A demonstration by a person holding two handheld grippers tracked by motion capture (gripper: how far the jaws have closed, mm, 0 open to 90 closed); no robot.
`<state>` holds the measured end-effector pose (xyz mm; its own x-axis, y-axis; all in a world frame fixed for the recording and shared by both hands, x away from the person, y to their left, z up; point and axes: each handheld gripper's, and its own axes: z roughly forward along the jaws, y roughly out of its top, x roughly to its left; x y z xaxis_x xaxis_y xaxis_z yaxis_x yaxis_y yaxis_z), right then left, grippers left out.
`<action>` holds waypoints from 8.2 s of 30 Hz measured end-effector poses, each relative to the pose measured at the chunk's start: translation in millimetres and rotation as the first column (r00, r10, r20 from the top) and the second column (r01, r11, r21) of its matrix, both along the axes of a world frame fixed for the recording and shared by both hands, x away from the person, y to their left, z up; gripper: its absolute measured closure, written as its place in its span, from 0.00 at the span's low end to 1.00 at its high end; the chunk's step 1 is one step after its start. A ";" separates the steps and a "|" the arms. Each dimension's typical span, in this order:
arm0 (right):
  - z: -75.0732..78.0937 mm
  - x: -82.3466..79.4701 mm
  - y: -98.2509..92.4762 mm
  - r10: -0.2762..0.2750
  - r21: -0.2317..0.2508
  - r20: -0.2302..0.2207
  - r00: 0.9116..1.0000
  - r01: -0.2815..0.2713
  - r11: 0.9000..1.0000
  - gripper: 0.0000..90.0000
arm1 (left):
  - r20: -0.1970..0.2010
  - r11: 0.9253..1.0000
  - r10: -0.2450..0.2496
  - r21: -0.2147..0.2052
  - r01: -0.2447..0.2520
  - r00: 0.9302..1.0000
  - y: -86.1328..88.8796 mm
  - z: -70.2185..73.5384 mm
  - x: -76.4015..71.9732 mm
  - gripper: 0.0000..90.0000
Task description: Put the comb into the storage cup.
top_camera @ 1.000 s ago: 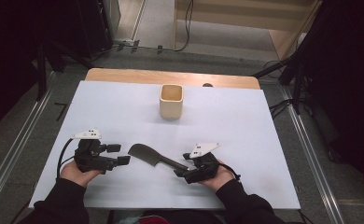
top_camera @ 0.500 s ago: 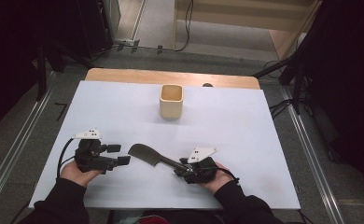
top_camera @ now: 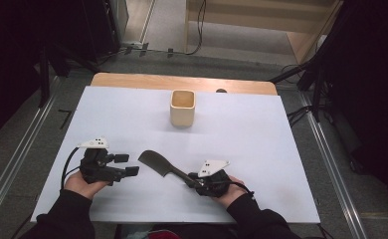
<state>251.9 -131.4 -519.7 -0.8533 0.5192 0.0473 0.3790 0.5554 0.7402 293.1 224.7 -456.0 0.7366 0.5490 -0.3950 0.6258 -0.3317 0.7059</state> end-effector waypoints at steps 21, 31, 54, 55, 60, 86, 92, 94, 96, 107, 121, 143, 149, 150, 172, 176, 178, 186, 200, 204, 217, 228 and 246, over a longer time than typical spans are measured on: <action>1.6 3.4 -1.6 -0.046 0.035 -0.080 0.996 0.049 0.998 0.78 | -0.048 0.999 0.035 0.033 -0.033 0.998 -4.1 -2.5 -1.3 0.27; 4.1 7.7 -4.9 -0.060 0.071 -0.131 0.990 0.070 0.995 0.78 | -0.048 0.999 0.040 0.011 -0.040 0.998 -4.8 -1.7 -0.2 0.29; 33.3 7.6 -4.7 -0.196 0.156 -0.094 0.976 0.209 0.965 0.78 | -0.069 0.999 0.029 -0.026 -0.030 0.997 -18.0 6.2 3.4 0.28; 34.5 7.7 -3.6 -0.205 0.155 -0.090 0.975 0.217 0.964 0.78 | -0.071 0.999 0.027 -0.030 -0.029 0.997 -19.1 6.7 4.0 0.28; 39.7 11.0 0.9 -0.236 0.167 -0.085 0.968 0.247 0.955 0.78 | -0.087 0.999 0.034 -0.020 -0.036 0.996 -25.4 10.6 6.3 0.29; 50.7 26.1 46.5 -0.344 0.219 -0.053 0.937 0.347 0.912 0.78 | -0.127 0.988 0.127 -0.069 -0.136 0.984 -32.4 23.4 27.5 0.30; 51.3 28.6 50.7 -0.363 0.228 -0.054 0.930 0.366 0.902 0.78 | -0.148 0.985 0.153 -0.063 -0.163 0.977 -37.4 23.6 31.6 0.32; 50.7 29.4 51.6 -0.368 0.233 -0.057 0.928 0.371 0.899 0.78 | -0.142 0.982 0.167 -0.065 -0.177 0.976 -39.5 23.3 32.7 0.32; 50.3 29.8 53.0 -0.372 0.235 -0.063 0.926 0.376 0.896 0.78 | -0.137 0.979 0.179 -0.072 -0.190 0.974 -40.6 23.5 33.3 0.32; 49.7 33.6 66.0 -0.385 0.259 -0.041 0.922 0.382 0.887 0.78 | -0.120 0.961 0.250 -0.087 -0.261 0.961 -44.9 19.9 38.0 0.32; 50.6 40.3 72.9 -0.420 0.281 -0.041 0.907 0.414 0.866 0.78 | -0.097 0.945 0.310 -0.082 -0.318 0.946 -49.9 21.3 44.4 0.32; 55.9 43.5 87.7 -0.437 0.308 -0.024 0.899 0.422 0.853 0.78 | -0.161 0.915 0.357 -0.137 -0.379 0.920 -52.8 15.1 56.6 0.33; 55.8 44.3 90.1 -0.447 0.318 -0.027 0.894 0.432 0.844 0.78 | -0.148 0.904 0.387 -0.133 -0.406 0.910 -56.3 15.0 59.3 0.36; 55.9 44.3 90.2 -0.449 0.319 -0.031 0.893 0.434 0.842 0.78 | -0.150 0.903 0.389 -0.133 -0.408 0.909 -56.7 14.8 59.9 0.36; 54.9 40.8 101.2 -0.460 0.355 -0.025 0.888 0.438 0.826 0.78 | -0.190 0.888 0.410 -0.141 -0.438 0.892 -60.8 11.8 66.7 0.57; 54.1 40.4 102.9 -0.461 0.353 -0.018 0.887 0.437 0.827 0.78 | -0.220 0.880 0.410 -0.159 -0.447 0.885 -56.8 11.3 67.9 0.62; 53.6 40.2 104.0 -0.460 0.353 -0.013 0.888 0.434 0.829 0.78 | -0.234 0.878 0.406 -0.169 -0.448 0.883 -55.8 11.6 68.1 0.64; 51.9 41.1 105.0 -0.450 0.337 -0.014 0.893 0.428 0.839 0.78 | -0.276 0.870 0.390 -0.203 -0.450 0.879 -51.9 9.9 68.7 0.69; 52.0 41.9 106.0 -0.436 0.318 -0.005 0.900 0.415 0.853 0.78 | -0.302 0.862 0.363 -0.249 -0.441 0.881 -47.8 10.6 68.9 0.76; 51.7 42.5 106.3 -0.428 0.311 -0.009 0.904 0.409 0.858 0.77 | -0.302 0.864 0.352 -0.261 -0.432 0.886 -48.0 11.7 68.2 0.78; 51.4 44.7 104.9 -0.388 0.291 0.013 0.922 0.367 0.883 0.73 | -0.315 0.859 0.326 -0.293 -0.419 0.891 -47.2 12.2 68.2 0.81; 51.3 45.4 101.3 -0.292 0.267 -0.033 0.956 0.290 0.919 0.56 | -0.278 0.868 0.343 -0.272 -0.416 0.897 -44.3 14.1 69.6 0.81; 48.2 44.5 88.3 -0.176 0.226 -0.060 0.983 0.185 0.956 0.36 | -0.212 0.896 0.356 -0.199 -0.397 0.910 -46.2 16.7 70.2 0.81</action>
